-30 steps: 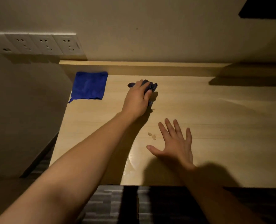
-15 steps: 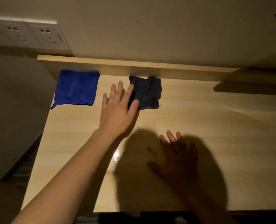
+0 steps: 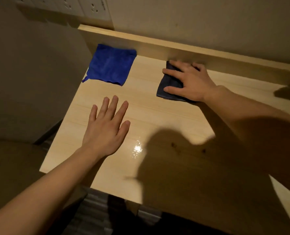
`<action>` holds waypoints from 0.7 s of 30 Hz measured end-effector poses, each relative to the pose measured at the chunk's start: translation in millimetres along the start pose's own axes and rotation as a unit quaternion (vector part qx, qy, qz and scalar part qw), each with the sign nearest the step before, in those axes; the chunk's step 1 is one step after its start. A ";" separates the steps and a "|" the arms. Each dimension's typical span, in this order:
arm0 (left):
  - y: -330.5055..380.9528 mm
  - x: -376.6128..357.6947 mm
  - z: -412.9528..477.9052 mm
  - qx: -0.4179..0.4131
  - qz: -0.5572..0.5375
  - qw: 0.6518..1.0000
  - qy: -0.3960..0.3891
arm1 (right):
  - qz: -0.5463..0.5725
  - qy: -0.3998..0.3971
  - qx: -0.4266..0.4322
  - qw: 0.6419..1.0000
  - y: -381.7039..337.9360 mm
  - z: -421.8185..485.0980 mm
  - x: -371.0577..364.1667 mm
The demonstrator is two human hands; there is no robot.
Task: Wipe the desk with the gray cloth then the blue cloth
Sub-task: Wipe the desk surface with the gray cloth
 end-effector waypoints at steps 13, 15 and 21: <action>2.8 6.1 1.3 0.008 0.013 1.000 -0.003 | -0.011 -0.005 -0.027 1.000 -28.6 -41.1 -27.5; 3.4 7.0 1.6 0.008 0.011 1.000 -0.003 | -0.006 -0.005 -0.028 1.000 -37.8 -54.1 -30.5; 3.0 8.9 2.1 0.003 0.001 1.000 -0.004 | 0.009 -0.003 -0.023 1.000 -71.4 -92.8 -46.8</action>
Point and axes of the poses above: each hand's wrist, its own z-axis towards the middle knuckle, its own x-axis out of the back of the hand, y = z × x, the point moved 6 cm from there along z, towards the middle knuckle, and after that the axes turned 6 degrees about z, right-handed, at the moved point
